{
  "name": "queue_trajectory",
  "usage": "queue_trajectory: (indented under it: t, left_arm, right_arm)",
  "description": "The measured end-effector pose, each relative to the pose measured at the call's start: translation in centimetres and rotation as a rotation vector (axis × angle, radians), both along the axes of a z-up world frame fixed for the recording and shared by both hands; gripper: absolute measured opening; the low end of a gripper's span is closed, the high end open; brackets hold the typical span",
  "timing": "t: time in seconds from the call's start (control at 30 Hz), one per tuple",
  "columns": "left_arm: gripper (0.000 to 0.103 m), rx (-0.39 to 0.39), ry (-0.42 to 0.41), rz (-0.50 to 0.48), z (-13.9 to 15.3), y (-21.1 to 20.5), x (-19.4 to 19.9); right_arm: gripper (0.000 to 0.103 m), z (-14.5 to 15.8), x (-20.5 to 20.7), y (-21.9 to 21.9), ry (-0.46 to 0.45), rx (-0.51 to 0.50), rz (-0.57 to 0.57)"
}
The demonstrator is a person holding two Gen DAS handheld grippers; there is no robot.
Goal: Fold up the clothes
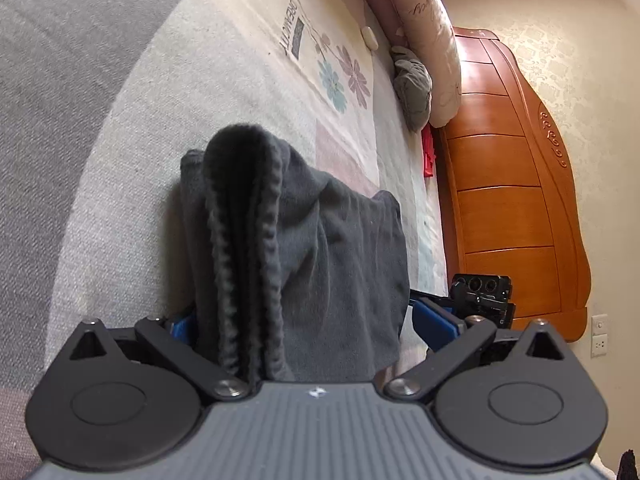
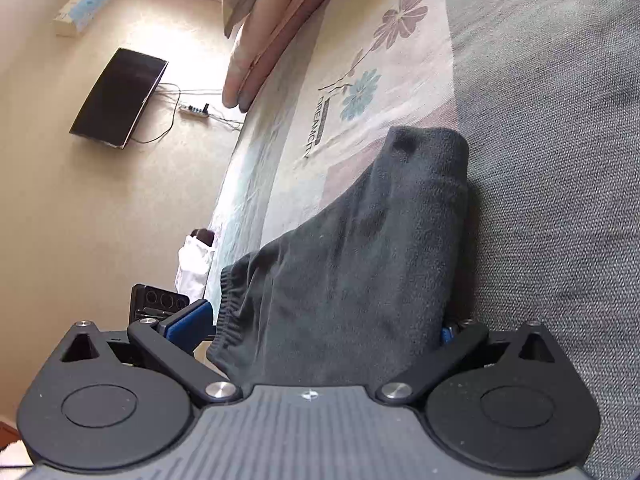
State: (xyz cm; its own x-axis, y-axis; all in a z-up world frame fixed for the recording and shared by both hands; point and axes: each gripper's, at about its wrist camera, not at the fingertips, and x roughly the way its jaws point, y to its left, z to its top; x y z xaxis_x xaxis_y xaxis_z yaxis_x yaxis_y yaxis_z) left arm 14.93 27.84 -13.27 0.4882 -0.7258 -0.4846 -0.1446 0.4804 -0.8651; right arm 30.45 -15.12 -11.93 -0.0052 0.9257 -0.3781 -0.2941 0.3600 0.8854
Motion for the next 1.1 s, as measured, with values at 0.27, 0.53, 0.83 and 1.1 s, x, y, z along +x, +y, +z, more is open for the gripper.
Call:
queue_trajectory:
  t: [0.27, 0.53, 0.83, 1.1]
  left_arm:
    - [0.102, 0.057, -0.054, -0.044, 0.2, 0.0, 2.1]
    - [0.100, 0.026, -0.036, -0.053, 0.1, 0.1, 0.0]
    - [0.092, 0.084, -0.075, -0.066, 0.4, 0.0, 1.2]
    - [0.056, 0.041, -0.027, 0.015, -1.0, 1.7, -0.3]
  right_arm:
    - [0.103, 0.2, 1.5, 1.6, -0.015, -0.006, 0.008]
    - [0.103, -0.1, -0.1, 0.0, -0.045, 0.056, 0.019]
    - [0.103, 0.1, 0.5, 0.5, -0.088, 0.062, 0.038]
    - [0.103, 0.2, -0.1, 0.3, -0.091, 0.036, 0.053]
